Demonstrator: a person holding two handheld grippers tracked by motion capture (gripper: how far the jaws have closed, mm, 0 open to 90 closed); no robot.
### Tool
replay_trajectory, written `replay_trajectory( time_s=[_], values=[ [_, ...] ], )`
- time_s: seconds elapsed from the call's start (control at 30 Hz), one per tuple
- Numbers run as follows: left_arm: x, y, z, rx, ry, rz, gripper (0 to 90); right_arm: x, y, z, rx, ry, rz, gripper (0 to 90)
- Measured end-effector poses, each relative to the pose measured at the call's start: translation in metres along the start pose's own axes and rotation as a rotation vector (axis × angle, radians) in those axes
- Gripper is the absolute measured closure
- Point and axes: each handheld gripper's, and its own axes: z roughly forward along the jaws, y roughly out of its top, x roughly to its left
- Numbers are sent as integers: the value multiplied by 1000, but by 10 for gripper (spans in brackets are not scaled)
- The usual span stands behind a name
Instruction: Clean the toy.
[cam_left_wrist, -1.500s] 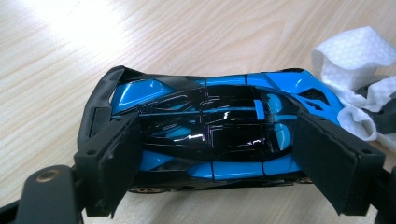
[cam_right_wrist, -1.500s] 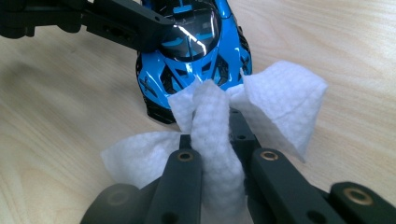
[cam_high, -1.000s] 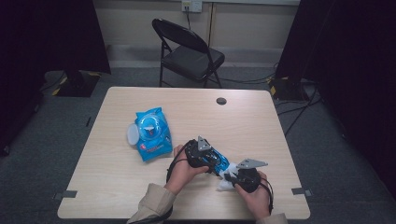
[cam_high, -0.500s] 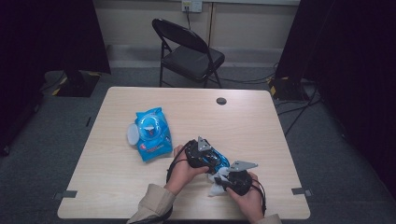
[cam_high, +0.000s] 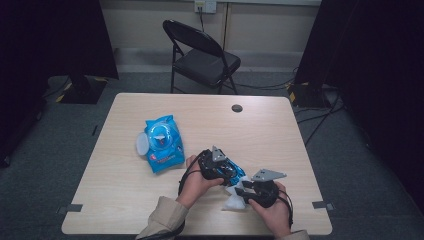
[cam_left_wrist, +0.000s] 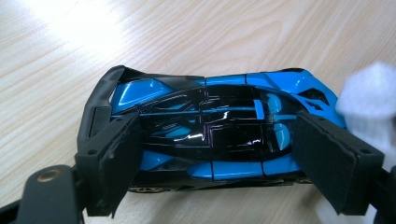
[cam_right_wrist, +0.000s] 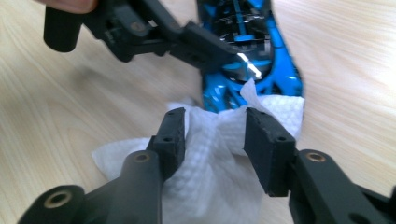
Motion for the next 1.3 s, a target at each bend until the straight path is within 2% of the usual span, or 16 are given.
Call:
replay_trajectory(
  time_s=[0.17,0.3,0.43,0.5,0.57,0.7,0.8,0.9,1.03,1.13,1.3],
  values=[
    [0,0,0,3,2,1,164,-10,-5,-1,35,-17,27,643],
    [0,0,0,4,2,-1,164,-12,-8,1,71,-34,33,688],
    [0,0,0,3,1,-2,164,-15,-12,4,112,-45,19,728],
    [0,0,0,0,0,4,164,-17,-13,5,105,-33,40,748],
    [0,0,0,0,1,5,164,-18,-14,6,101,-7,39,846],
    [0,0,0,-1,1,3,164,-15,-12,7,112,-17,18,880],
    [0,-1,0,-7,1,0,164,-14,-12,6,115,-20,30,888],
    [0,-1,0,-7,0,-1,164,-19,-12,5,94,13,73,891],
    [0,-1,0,-10,-3,2,164,-25,-3,-9,-2,30,121,893],
    [1,-1,0,-10,-1,8,164,-30,4,-19,-41,14,124,893],
    [0,-2,0,-16,2,5,164,-52,14,-27,-114,-7,185,893]
  ],
)
